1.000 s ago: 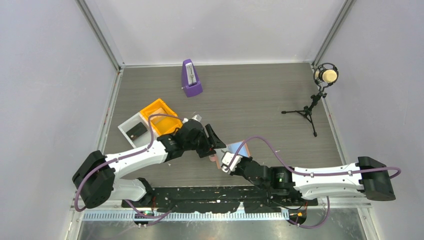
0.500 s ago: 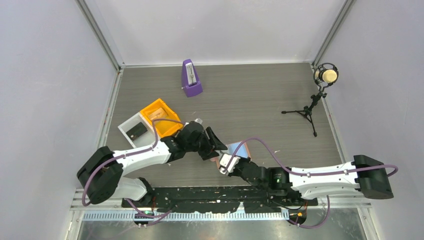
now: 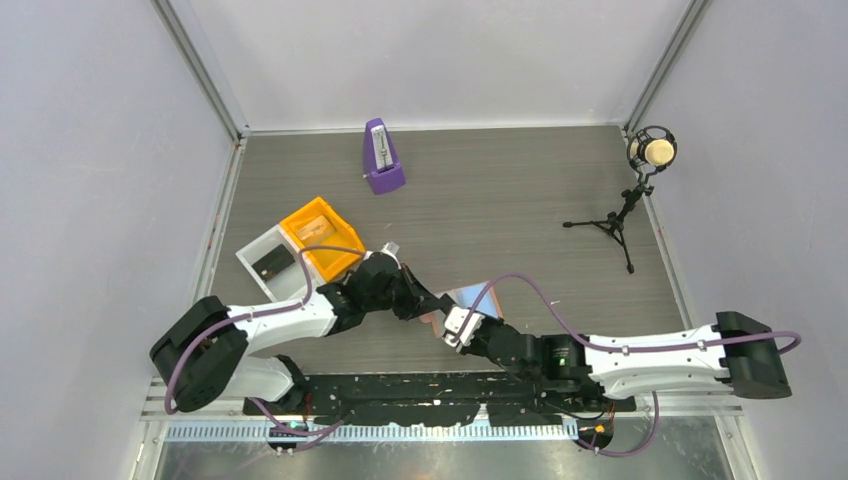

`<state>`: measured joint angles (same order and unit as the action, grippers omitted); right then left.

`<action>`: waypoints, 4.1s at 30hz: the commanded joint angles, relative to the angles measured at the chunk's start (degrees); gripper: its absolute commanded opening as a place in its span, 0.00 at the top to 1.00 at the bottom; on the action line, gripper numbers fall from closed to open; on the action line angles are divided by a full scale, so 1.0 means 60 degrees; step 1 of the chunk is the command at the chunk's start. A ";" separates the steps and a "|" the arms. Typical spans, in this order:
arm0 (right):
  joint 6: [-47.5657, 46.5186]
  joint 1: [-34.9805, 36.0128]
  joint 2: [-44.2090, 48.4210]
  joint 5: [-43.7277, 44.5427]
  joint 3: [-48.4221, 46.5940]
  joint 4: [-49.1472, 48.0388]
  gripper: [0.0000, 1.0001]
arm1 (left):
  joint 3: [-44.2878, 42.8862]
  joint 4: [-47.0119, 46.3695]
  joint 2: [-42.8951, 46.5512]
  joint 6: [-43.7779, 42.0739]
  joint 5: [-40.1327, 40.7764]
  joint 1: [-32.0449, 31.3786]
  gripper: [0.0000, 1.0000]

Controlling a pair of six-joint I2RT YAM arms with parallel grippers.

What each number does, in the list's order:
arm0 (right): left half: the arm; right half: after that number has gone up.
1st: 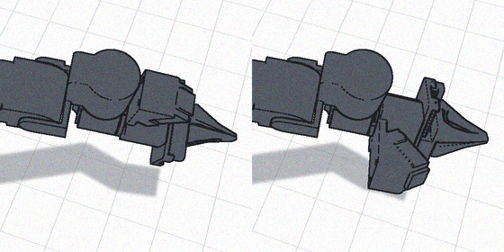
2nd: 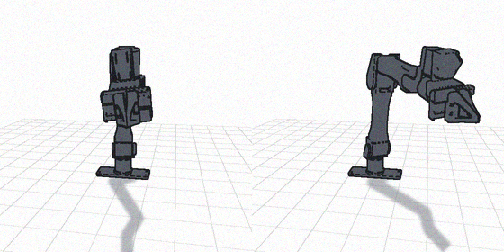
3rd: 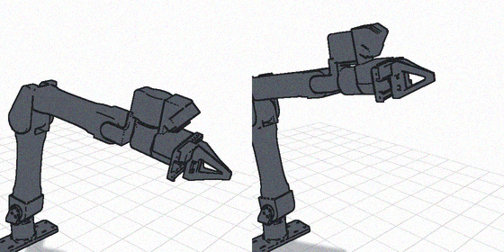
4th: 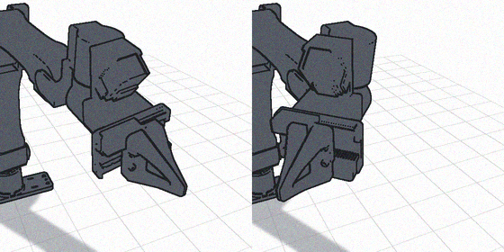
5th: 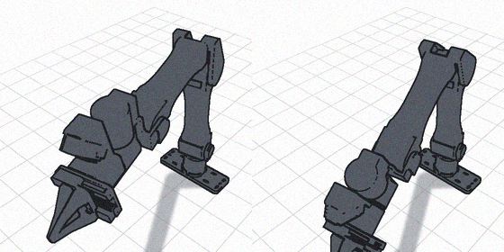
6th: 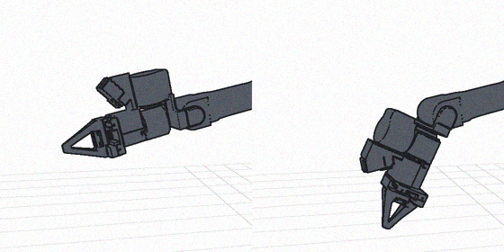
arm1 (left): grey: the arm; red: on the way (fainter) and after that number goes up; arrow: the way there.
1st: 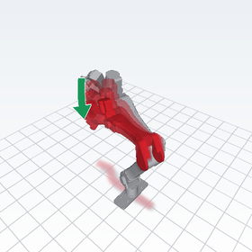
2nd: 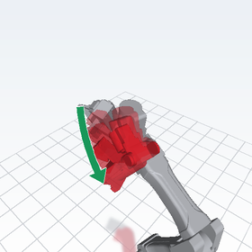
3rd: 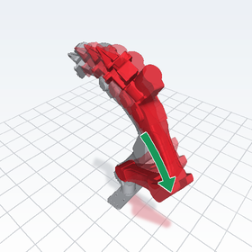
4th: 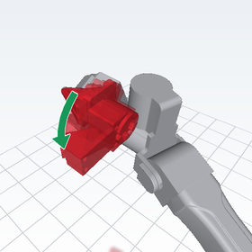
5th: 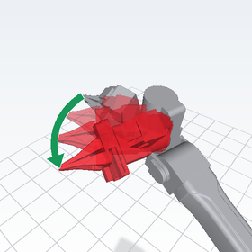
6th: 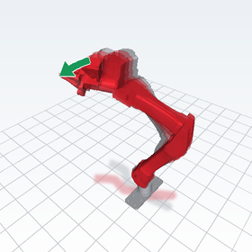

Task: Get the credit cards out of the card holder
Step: Remove the credit card from the card holder.

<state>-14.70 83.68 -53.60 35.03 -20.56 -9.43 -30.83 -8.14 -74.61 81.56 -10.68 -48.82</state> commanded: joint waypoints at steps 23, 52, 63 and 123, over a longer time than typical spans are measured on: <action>0.5073 -0.5696 0.3292 -0.7753 -0.1695 0.3359 0.49 | 0.0414 -0.1542 0.2494 -0.7226 -0.1711 0.0354 1.00; 0.5185 -0.6402 0.0860 -1.2144 -0.1881 0.1624 0.94 | -0.0681 0.0563 0.2367 -0.8412 -0.5475 0.0424 0.98; 0.5366 -0.6410 0.0850 -1.2134 -0.1975 0.1213 0.64 | -0.0775 0.0782 0.2789 -0.8499 -0.5710 0.0768 1.00; 1.2959 -0.6765 0.2291 -0.5977 0.1729 -0.6346 0.95 | 0.1606 -0.3858 0.5115 -0.3941 -0.1880 0.1758 0.39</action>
<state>56.58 43.27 -41.34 -8.21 -12.14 -39.38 -21.43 -19.66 -41.78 53.39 -22.98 -37.58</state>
